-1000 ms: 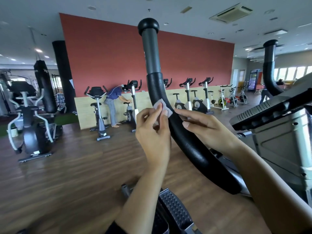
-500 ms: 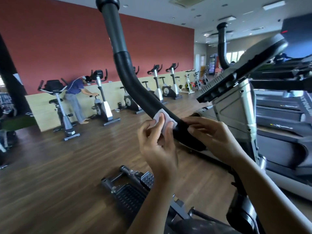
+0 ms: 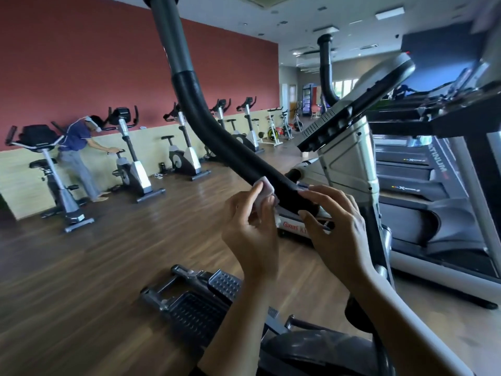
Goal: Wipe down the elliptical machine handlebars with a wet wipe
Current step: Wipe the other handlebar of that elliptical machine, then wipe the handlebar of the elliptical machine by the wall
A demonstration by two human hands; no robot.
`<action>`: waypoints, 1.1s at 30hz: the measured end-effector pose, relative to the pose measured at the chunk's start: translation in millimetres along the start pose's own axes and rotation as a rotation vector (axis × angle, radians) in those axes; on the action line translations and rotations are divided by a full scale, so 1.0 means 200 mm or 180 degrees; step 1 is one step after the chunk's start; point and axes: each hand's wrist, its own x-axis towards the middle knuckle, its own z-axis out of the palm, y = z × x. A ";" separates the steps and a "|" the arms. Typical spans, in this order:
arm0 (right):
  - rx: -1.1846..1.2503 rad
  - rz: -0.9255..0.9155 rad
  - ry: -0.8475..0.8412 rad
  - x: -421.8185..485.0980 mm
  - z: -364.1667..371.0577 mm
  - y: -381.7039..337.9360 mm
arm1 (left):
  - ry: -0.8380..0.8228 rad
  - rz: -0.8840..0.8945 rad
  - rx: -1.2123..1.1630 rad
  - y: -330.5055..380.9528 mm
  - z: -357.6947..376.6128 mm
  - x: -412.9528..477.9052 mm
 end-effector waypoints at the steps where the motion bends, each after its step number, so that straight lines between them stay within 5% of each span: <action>1: -0.0057 0.0014 0.0126 -0.04 0.01 -0.02 | -0.0054 -0.0007 0.0020 -0.01 -0.02 -0.01; 4: -0.0128 0.0002 0.0127 -0.18 0.06 -0.07 | -0.0228 -0.0129 0.0054 -0.09 -0.12 -0.04; 11: -0.0206 0.0607 -0.1534 -0.54 0.38 -0.15 | -0.0661 -0.0396 0.0485 -0.33 -0.52 -0.18; 17: -0.0168 0.0751 -0.2336 -0.79 0.75 -0.33 | -0.0918 -0.1236 0.1138 -0.71 -0.96 -0.35; 33: 0.0299 0.0273 -0.4027 -1.09 2.00 -0.53 | -0.0903 -0.3024 0.2340 -1.63 -1.65 -0.32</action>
